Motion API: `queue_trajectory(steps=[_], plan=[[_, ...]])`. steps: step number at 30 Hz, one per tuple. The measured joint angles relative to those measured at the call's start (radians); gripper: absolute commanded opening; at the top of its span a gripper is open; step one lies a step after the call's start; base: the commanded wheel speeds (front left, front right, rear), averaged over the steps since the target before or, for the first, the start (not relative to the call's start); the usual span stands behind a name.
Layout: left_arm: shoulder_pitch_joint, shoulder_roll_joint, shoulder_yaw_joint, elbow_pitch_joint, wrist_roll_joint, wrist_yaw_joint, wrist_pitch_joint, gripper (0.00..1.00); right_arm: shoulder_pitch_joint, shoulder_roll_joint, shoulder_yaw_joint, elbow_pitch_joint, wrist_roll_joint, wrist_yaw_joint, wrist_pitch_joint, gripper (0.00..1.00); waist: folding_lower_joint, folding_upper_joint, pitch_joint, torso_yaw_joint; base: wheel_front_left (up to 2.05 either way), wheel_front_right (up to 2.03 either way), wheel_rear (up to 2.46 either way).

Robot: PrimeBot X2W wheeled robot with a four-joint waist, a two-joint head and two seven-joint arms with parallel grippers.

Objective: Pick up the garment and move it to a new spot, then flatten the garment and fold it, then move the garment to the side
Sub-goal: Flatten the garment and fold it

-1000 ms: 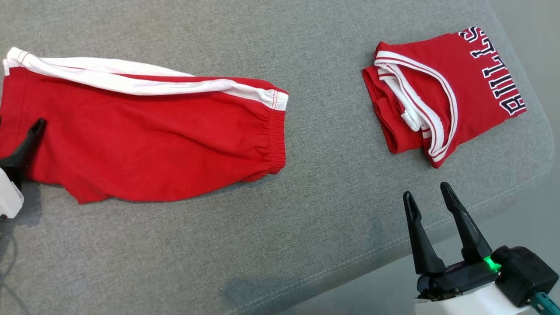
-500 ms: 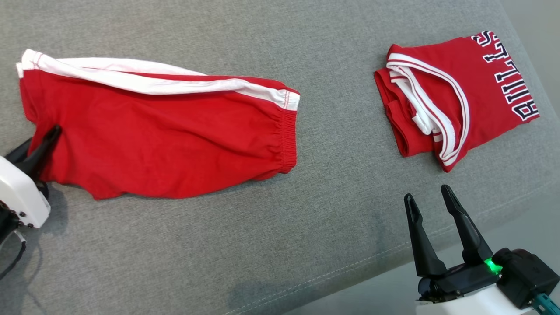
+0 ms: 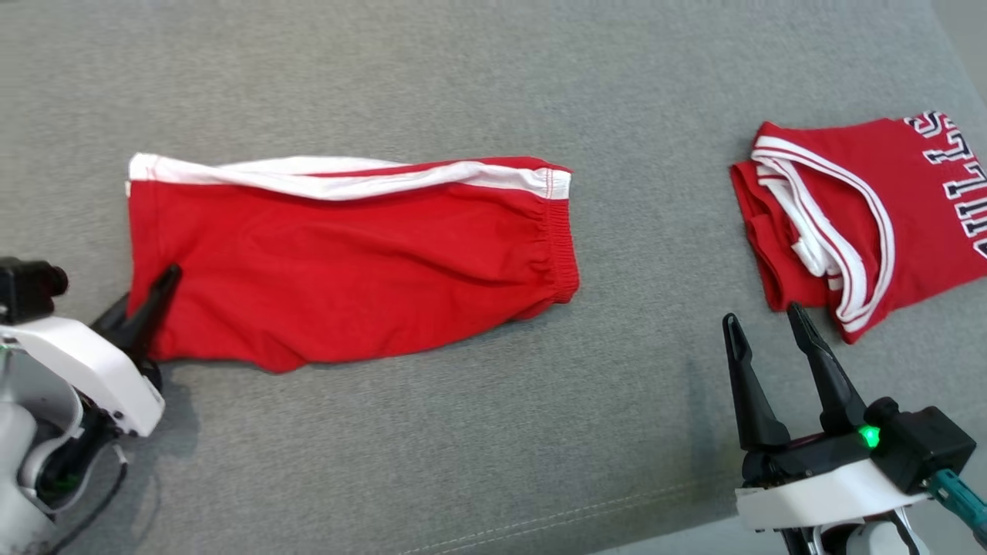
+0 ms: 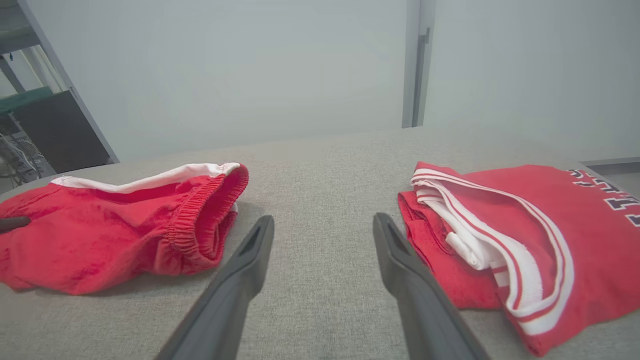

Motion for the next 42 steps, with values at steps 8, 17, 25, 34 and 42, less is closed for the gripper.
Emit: queue_trajectory(steps=[8,17,25,34,42], plan=[[0.025,-0.099,-0.044,0.081,-0.031,0.000,-0.028,0.00,-0.059,-0.001,-0.006,0.097,0.000,0.000,0.000,1.00,0.0000,0.0000,-0.063,0.084,0.00,0.00,0.00],[0.030,-0.137,-0.077,0.189,-0.017,0.000,-0.103,1.00,-0.095,-0.002,-0.002,0.159,0.000,0.000,0.000,1.00,0.0000,0.0000,-0.109,0.132,0.00,0.00,0.00],[0.029,-0.142,-0.066,0.253,0.073,0.000,-0.262,1.00,-0.108,-0.002,-0.008,0.194,0.000,0.000,0.000,1.00,0.0000,0.0000,-0.154,0.161,0.00,0.00,0.00],[0.154,-0.181,0.238,0.125,0.262,0.012,-0.273,1.00,-0.127,-0.004,-0.041,0.240,-0.002,0.000,0.000,1.00,0.0000,0.0000,-0.201,0.219,0.00,0.00,0.00],[0.358,-0.303,0.510,-0.059,0.475,0.007,-0.276,1.00,-0.145,-0.004,-0.065,0.282,-0.002,0.000,0.000,1.00,0.0000,0.0000,-0.241,0.261,0.00,0.00,0.00]])
